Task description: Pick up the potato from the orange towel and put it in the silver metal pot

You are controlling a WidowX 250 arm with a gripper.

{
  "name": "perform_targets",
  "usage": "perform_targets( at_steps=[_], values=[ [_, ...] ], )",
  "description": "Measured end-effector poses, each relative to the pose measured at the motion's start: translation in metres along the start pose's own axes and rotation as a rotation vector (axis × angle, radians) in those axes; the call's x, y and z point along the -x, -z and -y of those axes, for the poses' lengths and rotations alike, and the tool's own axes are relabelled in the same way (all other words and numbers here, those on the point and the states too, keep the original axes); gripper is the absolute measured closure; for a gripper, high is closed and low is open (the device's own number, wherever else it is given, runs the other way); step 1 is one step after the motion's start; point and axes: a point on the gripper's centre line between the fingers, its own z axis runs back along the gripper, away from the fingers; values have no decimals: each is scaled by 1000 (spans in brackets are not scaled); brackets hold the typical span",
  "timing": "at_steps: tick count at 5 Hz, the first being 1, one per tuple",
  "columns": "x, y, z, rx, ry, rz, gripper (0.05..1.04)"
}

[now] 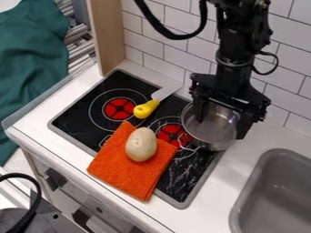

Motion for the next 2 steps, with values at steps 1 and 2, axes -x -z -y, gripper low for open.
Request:
perform_targets(
  at_steps=[1,2],
  values=[
    [7,10,-2,-8,-1,-34,75],
    [23,14,-19,-18,-27,-48,75]
  ],
)
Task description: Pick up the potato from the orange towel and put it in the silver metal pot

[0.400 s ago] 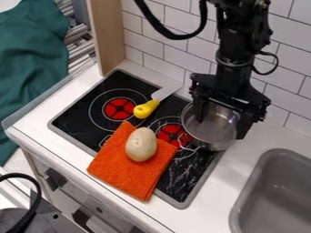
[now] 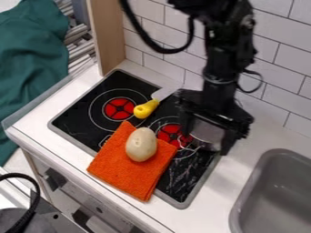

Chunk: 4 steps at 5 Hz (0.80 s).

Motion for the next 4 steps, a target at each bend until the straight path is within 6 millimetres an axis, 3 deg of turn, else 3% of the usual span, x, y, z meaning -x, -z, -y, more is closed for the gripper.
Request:
perform_targets(
  at_steps=[1,2,4],
  values=[
    [12,-3,-24,-3,-63,1,75],
    [27,7,-41,6,-108,-13,75],
    [29,20,-63,51,-144,-10,75]
  ],
)
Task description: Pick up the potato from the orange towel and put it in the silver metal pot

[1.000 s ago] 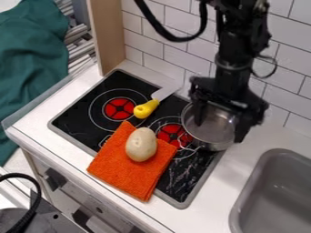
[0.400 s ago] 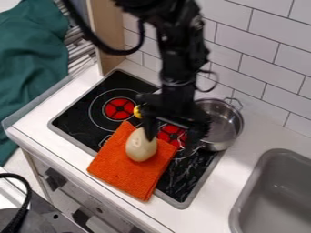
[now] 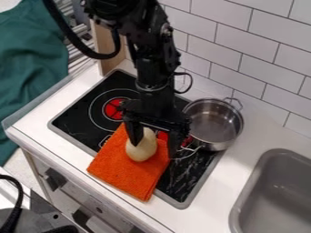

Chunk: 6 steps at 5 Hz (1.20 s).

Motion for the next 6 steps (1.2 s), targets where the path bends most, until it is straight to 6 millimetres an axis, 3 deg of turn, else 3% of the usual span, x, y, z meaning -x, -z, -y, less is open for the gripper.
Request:
perform_targets(
  at_steps=[2,3,5,6],
  values=[
    [-5,7,-11,18,-33,7,76],
    [-2,23,-21,22,-49,-34,77],
    [-7,35,-24,21,-16,-54,79],
    [-7,34,-25,17,-20,-70,137]
  ],
)
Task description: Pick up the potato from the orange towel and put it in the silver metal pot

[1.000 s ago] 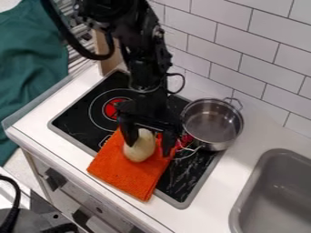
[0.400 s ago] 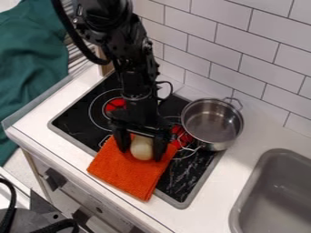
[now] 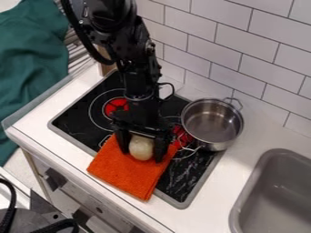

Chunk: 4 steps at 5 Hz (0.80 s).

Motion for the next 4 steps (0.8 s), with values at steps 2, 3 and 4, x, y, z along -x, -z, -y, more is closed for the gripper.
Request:
perform_targets(
  at_steps=[2,3,4],
  values=[
    [-10,-38,13,-84,6,87,226],
    [-26,-63,47,-141,98,160,226],
    [-48,-86,85,-149,194,207,227]
  ],
)
